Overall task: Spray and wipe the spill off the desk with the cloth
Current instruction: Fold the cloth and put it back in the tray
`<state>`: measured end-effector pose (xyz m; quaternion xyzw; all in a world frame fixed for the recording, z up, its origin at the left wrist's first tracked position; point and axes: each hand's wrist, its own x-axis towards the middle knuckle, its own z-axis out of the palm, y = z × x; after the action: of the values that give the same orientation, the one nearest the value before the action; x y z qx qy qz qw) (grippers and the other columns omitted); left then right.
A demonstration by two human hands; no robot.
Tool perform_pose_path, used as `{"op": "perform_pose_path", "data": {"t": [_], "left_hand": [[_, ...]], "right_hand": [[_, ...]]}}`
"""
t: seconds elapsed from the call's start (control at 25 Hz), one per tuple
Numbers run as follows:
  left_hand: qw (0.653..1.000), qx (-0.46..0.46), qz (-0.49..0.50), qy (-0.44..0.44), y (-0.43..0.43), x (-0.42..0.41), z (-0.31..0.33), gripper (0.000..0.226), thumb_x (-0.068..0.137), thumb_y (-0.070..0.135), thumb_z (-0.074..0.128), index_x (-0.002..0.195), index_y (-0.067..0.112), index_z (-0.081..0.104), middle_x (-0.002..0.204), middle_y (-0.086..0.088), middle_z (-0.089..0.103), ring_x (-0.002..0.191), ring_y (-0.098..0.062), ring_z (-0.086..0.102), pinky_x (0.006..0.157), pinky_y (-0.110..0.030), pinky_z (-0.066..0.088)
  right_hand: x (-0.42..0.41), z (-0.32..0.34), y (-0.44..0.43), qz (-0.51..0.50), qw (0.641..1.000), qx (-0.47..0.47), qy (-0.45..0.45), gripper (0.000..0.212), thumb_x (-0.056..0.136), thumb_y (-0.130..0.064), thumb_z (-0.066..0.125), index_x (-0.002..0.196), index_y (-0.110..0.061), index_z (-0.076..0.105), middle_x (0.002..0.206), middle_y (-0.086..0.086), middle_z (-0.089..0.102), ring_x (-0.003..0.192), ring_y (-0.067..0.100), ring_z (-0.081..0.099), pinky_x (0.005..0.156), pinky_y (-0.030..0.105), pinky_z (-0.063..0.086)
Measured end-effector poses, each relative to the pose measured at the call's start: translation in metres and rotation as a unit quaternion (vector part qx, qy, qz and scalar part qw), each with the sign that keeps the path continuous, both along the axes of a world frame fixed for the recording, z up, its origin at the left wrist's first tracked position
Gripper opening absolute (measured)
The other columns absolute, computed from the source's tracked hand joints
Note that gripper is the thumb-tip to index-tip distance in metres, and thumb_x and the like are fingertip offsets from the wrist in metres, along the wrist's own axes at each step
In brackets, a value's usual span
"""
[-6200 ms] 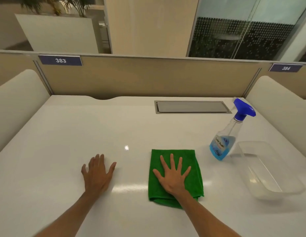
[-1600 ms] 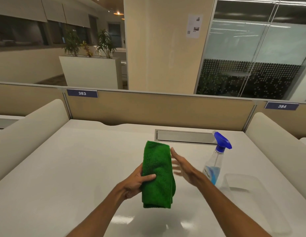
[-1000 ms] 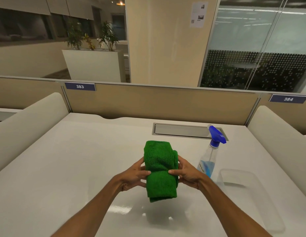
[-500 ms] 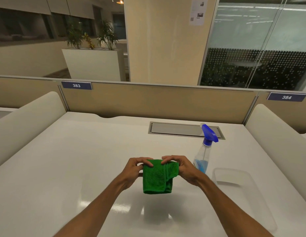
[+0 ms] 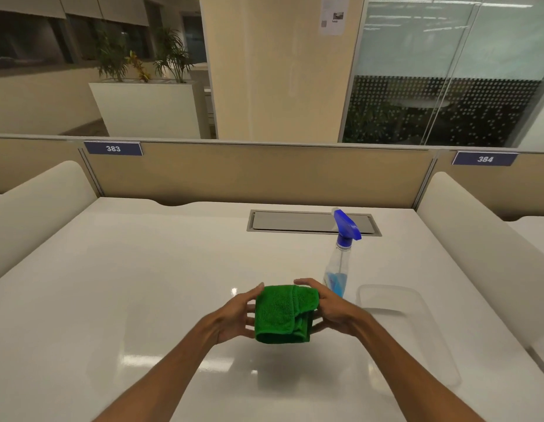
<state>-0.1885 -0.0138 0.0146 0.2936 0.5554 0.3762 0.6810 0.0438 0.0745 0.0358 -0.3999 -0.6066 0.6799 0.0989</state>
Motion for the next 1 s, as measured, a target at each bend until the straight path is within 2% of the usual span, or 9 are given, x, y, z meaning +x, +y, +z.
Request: {"op": "perform_pose_path", "data": {"t": [0.04, 0.12, 0.32, 0.4, 0.48, 0.6, 0.72, 0.84, 1.0], "left_hand": [[1.000, 0.010, -0.015, 0.009, 0.002, 0.006, 0.001, 0.058, 0.079, 0.052, 0.070, 0.124, 0.017, 0.061, 0.123, -0.015, 0.066, 0.106, -0.036, 0.068, 0.083, -0.051, 0.058], [0.999, 0.013, -0.038, 0.014, 0.008, 0.019, 0.004, 0.062, 0.074, 0.037, 0.080, 0.126, 0.009, 0.057, 0.126, -0.015, 0.064, 0.106, -0.037, 0.068, 0.086, -0.054, 0.056], [0.999, -0.009, -0.045, 0.026, 0.024, 0.064, 0.012, 0.050, 0.081, 0.030, 0.075, 0.121, 0.004, 0.060, 0.118, -0.016, 0.067, 0.095, -0.032, 0.072, 0.074, -0.044, 0.060], [0.998, -0.006, -0.053, 0.023, 0.031, 0.090, 0.018, 0.044, 0.084, 0.029, 0.073, 0.118, 0.003, 0.060, 0.116, -0.015, 0.068, 0.089, -0.029, 0.074, 0.069, -0.041, 0.060], [0.998, 0.000, -0.063, 0.025, 0.037, 0.118, 0.026, 0.038, 0.085, 0.028, 0.072, 0.113, 0.006, 0.060, 0.112, -0.012, 0.068, 0.085, -0.027, 0.075, 0.067, -0.041, 0.061], [0.997, 0.009, -0.075, 0.008, 0.047, 0.156, 0.040, 0.051, 0.081, 0.021, 0.076, 0.124, 0.015, 0.048, 0.119, -0.012, 0.062, 0.090, -0.029, 0.072, 0.064, -0.042, 0.061], [0.996, 0.006, -0.084, 0.022, 0.058, 0.187, 0.049, 0.062, 0.081, 0.008, 0.074, 0.130, 0.026, 0.040, 0.119, -0.012, 0.056, 0.093, -0.032, 0.067, 0.064, -0.046, 0.061], [0.994, -0.004, -0.088, 0.072, 0.063, 0.216, 0.050, 0.064, 0.082, 0.001, 0.073, 0.131, 0.023, 0.038, 0.121, -0.014, 0.052, 0.097, -0.033, 0.064, 0.074, -0.053, 0.059], [0.979, 0.003, -0.108, 0.171, 0.067, 0.246, 0.047, 0.063, 0.082, -0.005, 0.069, 0.132, 0.015, 0.034, 0.134, -0.018, 0.045, 0.118, -0.037, 0.054, 0.085, -0.058, 0.055]], "right_hand": [[0.008, -0.001, -0.001, -0.003, 0.999, -0.026, -0.022, 0.026, 0.101, -0.019, 0.044, 0.126, -0.024, 0.052, 0.123, 0.017, 0.061, 0.102, 0.037, 0.067, 0.084, 0.056, 0.057], [0.025, -0.002, -0.002, -0.015, 0.996, -0.080, -0.032, 0.025, 0.099, -0.028, 0.047, 0.120, -0.018, 0.058, 0.120, 0.020, 0.062, 0.097, 0.036, 0.069, 0.086, 0.055, 0.056], [0.086, 0.008, 0.005, -0.102, 0.975, -0.187, 0.055, 0.046, 0.091, -0.035, 0.049, 0.124, -0.004, 0.059, 0.118, 0.023, 0.062, 0.098, 0.037, 0.067, 0.082, 0.050, 0.058], [0.110, 0.015, 0.007, -0.123, 0.975, -0.181, 0.049, 0.053, 0.088, -0.048, 0.054, 0.123, -0.007, 0.062, 0.123, 0.023, 0.063, 0.106, 0.038, 0.065, 0.081, 0.047, 0.058], [0.131, 0.020, 0.010, -0.124, 0.984, -0.128, 0.008, 0.056, 0.084, -0.052, 0.061, 0.124, -0.013, 0.061, 0.125, 0.018, 0.064, 0.110, 0.038, 0.064, 0.082, 0.047, 0.058], [0.163, 0.026, 0.014, -0.138, 0.987, -0.073, -0.025, 0.051, 0.081, -0.033, 0.073, 0.125, -0.011, 0.061, 0.118, 0.012, 0.069, 0.101, 0.032, 0.069, 0.084, 0.046, 0.058], [0.190, 0.032, 0.015, -0.176, 0.982, -0.060, -0.040, 0.039, 0.084, -0.018, 0.073, 0.122, -0.012, 0.063, 0.117, 0.013, 0.068, 0.099, 0.033, 0.069, 0.078, 0.045, 0.059], [0.201, 0.030, 0.014, -0.205, 0.974, -0.054, -0.079, 0.036, 0.088, -0.008, 0.067, 0.123, -0.012, 0.058, 0.120, 0.014, 0.065, 0.101, 0.035, 0.067, 0.072, 0.046, 0.061], [0.204, 0.025, 0.012, -0.213, 0.964, -0.038, -0.154, 0.029, 0.093, -0.001, 0.058, 0.122, -0.005, 0.057, 0.121, 0.019, 0.063, 0.103, 0.037, 0.066, 0.081, 0.052, 0.058]]}}
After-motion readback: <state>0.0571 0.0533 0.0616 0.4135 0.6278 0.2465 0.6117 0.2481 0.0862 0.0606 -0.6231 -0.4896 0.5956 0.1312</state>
